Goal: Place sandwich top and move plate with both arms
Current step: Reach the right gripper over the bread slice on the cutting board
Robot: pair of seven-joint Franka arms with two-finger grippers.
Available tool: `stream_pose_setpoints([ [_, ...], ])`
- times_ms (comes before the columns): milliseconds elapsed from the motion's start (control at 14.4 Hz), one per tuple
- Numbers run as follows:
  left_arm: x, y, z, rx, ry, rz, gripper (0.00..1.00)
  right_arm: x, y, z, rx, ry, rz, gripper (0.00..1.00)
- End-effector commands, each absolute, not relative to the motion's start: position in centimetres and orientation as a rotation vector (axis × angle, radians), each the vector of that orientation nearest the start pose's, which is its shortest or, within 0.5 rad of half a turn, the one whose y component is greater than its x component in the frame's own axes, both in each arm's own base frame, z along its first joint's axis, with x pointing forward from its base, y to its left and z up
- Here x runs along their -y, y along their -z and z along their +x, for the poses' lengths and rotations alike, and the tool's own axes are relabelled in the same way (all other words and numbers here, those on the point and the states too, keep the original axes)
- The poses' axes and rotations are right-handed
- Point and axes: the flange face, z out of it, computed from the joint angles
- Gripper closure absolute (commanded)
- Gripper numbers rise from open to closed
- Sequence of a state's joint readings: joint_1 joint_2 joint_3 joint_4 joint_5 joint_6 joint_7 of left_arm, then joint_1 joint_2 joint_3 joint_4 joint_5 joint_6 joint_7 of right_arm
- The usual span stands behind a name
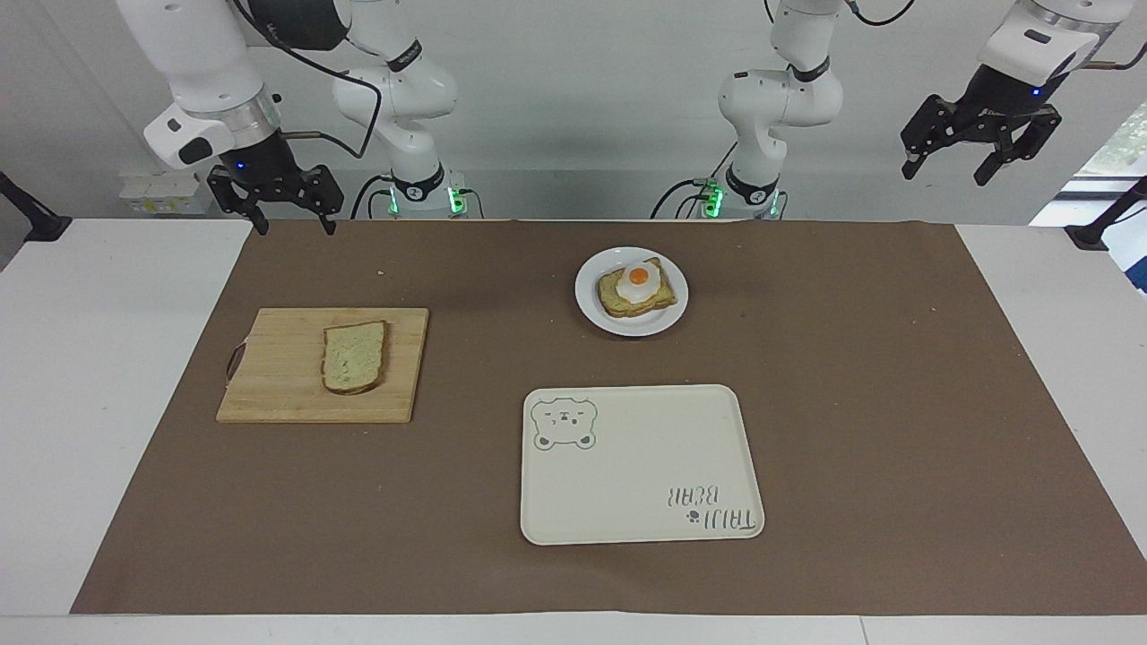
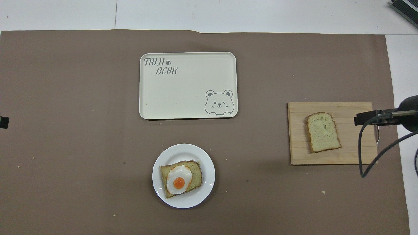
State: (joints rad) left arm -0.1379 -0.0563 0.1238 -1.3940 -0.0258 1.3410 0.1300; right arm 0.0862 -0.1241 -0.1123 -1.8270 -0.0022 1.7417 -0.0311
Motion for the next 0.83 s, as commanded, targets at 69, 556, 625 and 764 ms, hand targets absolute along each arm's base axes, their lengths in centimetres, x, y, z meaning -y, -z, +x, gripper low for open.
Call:
stream_pose_setpoints([
  [69,0.7,-71.8,50.1,-0.252,0.003,-3.174,0.00,1.8,-54.1,54.5,0.123,0.085,-3.063,0.00],
  [556,0.7,-71.8,50.1,-0.252,0.003,-3.174,0.00,6.9,-44.7,57.1,0.278,0.113,-3.033,0.00],
  [625,0.7,-71.8,50.1,-0.252,0.003,-3.174,0.00,7.3,-43.8,56.9,0.300,0.103,-3.032,0.00],
  [764,0.7,-71.8,50.1,-0.252,0.003,-3.174,0.00,8.5,-41.4,56.2,0.367,0.100,-3.020,0.00],
])
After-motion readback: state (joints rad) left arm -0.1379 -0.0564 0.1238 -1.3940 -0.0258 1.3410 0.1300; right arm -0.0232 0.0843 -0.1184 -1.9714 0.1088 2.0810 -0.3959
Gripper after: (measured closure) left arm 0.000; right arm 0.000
